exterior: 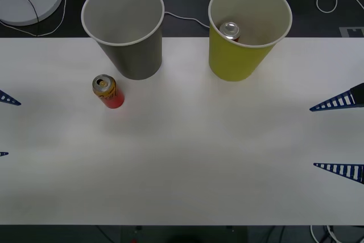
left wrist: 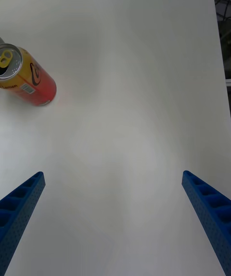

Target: Put the can into the green bin and the plastic bottle into the gray bin

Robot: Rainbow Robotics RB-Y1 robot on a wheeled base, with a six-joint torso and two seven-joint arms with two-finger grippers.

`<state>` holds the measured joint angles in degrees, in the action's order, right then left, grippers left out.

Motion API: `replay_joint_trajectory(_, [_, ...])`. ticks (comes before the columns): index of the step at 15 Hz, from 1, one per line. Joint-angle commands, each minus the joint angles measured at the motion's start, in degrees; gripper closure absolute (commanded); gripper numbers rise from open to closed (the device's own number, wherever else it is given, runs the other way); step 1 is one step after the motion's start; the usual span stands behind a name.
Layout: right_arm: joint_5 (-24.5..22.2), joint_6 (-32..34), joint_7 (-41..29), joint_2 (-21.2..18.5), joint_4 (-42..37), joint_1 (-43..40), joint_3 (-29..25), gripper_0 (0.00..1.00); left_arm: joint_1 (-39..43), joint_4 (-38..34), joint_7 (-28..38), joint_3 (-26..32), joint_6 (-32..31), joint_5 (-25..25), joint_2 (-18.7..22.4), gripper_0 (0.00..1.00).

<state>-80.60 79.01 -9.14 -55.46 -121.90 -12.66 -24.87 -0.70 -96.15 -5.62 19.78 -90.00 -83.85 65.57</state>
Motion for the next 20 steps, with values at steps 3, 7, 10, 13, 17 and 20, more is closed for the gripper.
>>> replay_joint_trajectory(3, [0.0,0.0,0.0,0.0,0.0,0.0,0.0,0.0,0.0,0.0,0.0,0.0,0.0,0.0,0.0,0.0])
replay_joint_trajectory(7, [0.0,0.0,0.0,0.0,0.0,0.0,0.0,0.0,-0.7,2.81,-0.27,-2.9,0.0,2.46,-1.05,0.0])
replay_joint_trajectory(10, [0.0,0.0,0.0,0.0,0.0,0.0,0.0,0.0,-1.32,5.8,-0.62,-4.22,0.0,4.22,-1.05,0.0])
replay_joint_trajectory(13, [0.0,0.0,0.0,0.0,0.0,0.0,0.0,0.0,-1.32,8.79,-0.97,-5.19,0.0,5.8,-1.32,0.0])
replay_joint_trajectory(17, [0.0,0.0,0.0,0.0,0.0,0.0,0.0,0.0,-1.32,16.44,-2.99,-8.09,0.0,11.51,-3.69,0.0])
replay_joint_trajectory(20, [0.0,0.0,0.0,0.0,0.0,0.0,0.0,0.0,-1.32,20.13,-8.62,-8.09,1.58,12.48,-6.68,0.0])
